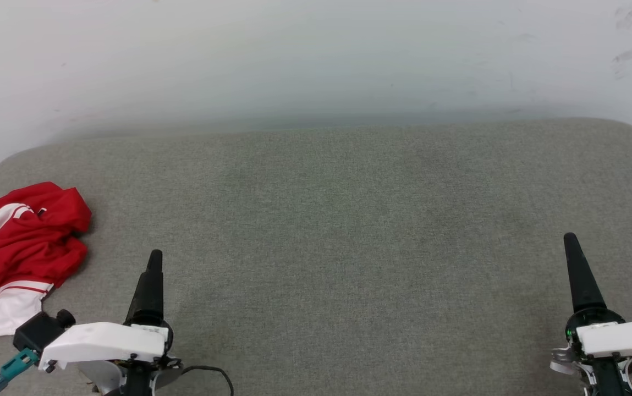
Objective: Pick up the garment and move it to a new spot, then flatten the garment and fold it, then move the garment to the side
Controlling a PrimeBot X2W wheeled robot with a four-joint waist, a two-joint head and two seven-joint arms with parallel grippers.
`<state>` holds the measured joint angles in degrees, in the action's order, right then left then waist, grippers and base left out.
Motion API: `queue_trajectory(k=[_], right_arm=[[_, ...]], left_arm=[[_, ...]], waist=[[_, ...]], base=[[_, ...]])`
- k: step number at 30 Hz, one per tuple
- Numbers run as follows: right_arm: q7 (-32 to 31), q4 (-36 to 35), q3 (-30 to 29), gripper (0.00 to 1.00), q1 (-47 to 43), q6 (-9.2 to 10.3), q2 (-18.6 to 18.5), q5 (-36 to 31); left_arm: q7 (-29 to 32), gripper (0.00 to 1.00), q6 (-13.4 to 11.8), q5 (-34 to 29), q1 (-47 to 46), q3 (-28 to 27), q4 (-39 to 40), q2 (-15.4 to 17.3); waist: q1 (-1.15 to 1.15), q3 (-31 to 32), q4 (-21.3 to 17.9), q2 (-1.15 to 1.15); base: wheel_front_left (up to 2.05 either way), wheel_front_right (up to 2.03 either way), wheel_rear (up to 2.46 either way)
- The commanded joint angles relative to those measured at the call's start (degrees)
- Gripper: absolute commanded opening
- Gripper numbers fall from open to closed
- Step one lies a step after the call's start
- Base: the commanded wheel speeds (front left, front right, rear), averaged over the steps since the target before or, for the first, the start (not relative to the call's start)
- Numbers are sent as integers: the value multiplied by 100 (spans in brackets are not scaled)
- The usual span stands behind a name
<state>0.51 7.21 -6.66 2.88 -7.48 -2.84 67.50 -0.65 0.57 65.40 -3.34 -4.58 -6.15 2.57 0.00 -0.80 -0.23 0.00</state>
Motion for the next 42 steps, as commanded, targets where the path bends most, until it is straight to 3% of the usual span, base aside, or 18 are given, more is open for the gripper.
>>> queue_trajectory(k=[1,10,23,42], right_arm=[[53,-190,41,100,40,-1,-11,-279],[246,-363,352,100,-111,-1,-11,-1594],[496,-347,474,100,-268,-1,-10,-2754],[812,-526,575,100,-462,-1,-10,-4089]], left_arm=[[-52,100,-39,-297,-18,56,143,23],[-243,100,-353,-1426,99,313,250,36],[-491,100,-705,-2474,238,603,344,166],[-801,100,-861,-3694,384,919,541,219]], waist=[[0,-2,0,0],[0,-2,6,0],[0,-7,8,0],[0,-8,41,0]], base=[[0,0,0],[0,0,0],[0,0,0],[0,0,0]])
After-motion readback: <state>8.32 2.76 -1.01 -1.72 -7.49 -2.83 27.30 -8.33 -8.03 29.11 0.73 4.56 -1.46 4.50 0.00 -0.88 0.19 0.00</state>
